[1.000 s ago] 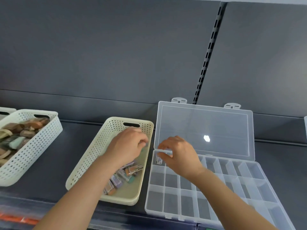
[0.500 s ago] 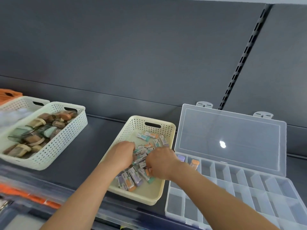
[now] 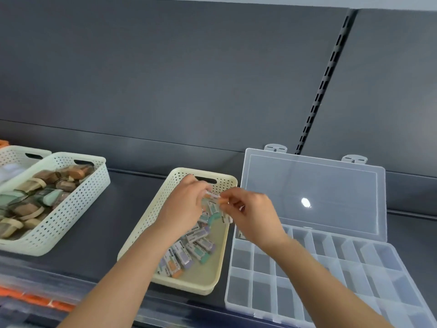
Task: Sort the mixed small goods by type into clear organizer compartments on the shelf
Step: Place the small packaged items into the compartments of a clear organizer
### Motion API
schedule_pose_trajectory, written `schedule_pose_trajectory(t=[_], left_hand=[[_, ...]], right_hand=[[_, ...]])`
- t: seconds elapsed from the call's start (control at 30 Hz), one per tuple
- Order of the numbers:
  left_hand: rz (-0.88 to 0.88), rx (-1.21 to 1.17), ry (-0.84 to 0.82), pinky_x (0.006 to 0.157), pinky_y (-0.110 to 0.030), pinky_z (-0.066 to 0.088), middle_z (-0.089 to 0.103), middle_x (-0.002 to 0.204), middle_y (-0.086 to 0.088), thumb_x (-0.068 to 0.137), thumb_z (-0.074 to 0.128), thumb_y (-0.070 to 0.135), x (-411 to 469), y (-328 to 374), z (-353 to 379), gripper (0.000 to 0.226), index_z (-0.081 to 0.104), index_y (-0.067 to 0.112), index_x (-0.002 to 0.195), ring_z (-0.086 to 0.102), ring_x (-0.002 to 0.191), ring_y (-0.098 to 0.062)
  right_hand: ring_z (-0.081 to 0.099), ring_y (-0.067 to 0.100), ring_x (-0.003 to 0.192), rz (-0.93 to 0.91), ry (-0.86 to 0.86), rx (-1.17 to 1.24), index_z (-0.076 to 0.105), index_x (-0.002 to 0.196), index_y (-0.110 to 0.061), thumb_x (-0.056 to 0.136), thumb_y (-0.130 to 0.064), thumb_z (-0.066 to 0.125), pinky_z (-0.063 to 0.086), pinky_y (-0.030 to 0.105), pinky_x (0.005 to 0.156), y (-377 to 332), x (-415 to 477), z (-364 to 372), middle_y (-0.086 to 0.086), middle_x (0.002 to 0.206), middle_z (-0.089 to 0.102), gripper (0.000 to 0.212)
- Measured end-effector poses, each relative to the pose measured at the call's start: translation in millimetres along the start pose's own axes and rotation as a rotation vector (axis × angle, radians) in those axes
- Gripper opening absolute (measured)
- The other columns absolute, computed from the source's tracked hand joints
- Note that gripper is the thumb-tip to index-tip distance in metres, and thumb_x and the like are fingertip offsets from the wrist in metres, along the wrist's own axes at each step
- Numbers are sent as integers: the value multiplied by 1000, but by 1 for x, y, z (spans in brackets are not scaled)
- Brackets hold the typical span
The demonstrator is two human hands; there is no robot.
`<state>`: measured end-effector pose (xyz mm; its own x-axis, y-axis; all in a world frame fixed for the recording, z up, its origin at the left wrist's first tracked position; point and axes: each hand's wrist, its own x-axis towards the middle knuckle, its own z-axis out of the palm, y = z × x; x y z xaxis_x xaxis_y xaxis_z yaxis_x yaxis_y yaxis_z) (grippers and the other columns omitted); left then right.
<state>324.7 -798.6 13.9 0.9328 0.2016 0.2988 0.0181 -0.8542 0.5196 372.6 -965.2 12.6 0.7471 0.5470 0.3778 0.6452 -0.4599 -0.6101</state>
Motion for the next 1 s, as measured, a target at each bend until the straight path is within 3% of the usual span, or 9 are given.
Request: schedule_pose_trajectory(t=[0.13, 0.23, 0.37, 0.5, 0.57, 1.0], left_hand=[[35, -219, 87, 73, -23, 48, 64, 88, 12, 87, 66, 15, 8, 38, 11, 12, 68, 18, 99, 58, 76, -1], [51, -326, 8, 67, -21, 51, 65, 73, 17, 81, 73, 12, 13, 63, 26, 9, 70, 18, 87, 61, 65, 1], [241, -190, -104, 73, -24, 48, 68, 87, 7, 86, 66, 12, 16, 94, 51, 11, 73, 17, 93, 61, 78, -9], [390, 62, -174, 73, -31, 44, 66, 91, 6, 91, 56, 17, 18, 115, 76, 14, 70, 20, 94, 53, 90, -15], [407, 145, -197, 71, -31, 43, 66, 91, 5, 92, 53, 16, 17, 119, 85, 17, 69, 20, 91, 51, 91, -16], [411, 247, -257, 71, -24, 37, 65, 98, 5, 88, 61, 13, 10, 111, 114, 18, 70, 21, 101, 51, 90, -14]], right_hand=[[58, 2, 61, 116, 114, 29, 71, 89, -19, 84, -16, 69, 45, 8, 64, 23, -10, -34, -9, 75, 69, 6], [59, 4, 63, 175, 187, 10, 72, 83, -17, 81, -11, 71, 44, 7, 64, 41, -22, -58, -10, 76, 66, 6], [61, 9, 67, 247, 208, -68, 73, 81, -18, 79, -12, 72, 45, 10, 64, 64, -42, -86, -10, 75, 66, 6], [63, 14, 73, 289, 136, -206, 72, 84, -19, 81, -17, 69, 52, 31, 71, 80, -61, -99, -5, 79, 69, 4], [62, 16, 77, 293, 99, -252, 72, 86, -19, 82, -17, 69, 52, 35, 71, 84, -67, -100, -4, 81, 69, 6], [57, 13, 91, 251, -66, -446, 72, 96, -28, 88, -26, 60, 46, 24, 75, 108, -81, -83, -8, 91, 71, 14]])
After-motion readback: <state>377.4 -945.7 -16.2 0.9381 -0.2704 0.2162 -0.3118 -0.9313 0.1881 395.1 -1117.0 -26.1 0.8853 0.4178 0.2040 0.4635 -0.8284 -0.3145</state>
